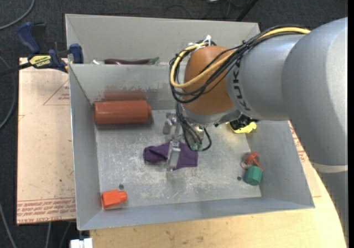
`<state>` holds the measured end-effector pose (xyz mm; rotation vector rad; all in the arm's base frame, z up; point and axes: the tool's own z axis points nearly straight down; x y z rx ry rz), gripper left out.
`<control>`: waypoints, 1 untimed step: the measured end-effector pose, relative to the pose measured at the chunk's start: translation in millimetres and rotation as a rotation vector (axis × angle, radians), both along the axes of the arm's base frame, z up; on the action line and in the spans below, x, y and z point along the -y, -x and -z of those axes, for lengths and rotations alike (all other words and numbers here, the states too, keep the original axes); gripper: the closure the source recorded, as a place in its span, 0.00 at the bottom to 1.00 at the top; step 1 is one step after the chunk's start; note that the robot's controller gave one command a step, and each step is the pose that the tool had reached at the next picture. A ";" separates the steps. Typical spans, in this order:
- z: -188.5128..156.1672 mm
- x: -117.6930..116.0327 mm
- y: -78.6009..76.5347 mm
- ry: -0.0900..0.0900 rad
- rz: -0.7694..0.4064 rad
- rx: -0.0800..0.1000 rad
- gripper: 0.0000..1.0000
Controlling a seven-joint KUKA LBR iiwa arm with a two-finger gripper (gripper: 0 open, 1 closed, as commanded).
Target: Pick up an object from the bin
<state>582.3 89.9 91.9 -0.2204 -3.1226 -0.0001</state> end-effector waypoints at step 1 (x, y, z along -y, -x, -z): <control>-39.5 32.0 -4.0 0.000 0.027 0.015 0.00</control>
Offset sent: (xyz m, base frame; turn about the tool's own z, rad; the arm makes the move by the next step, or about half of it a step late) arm -0.0023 -0.0151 -0.0219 0.1312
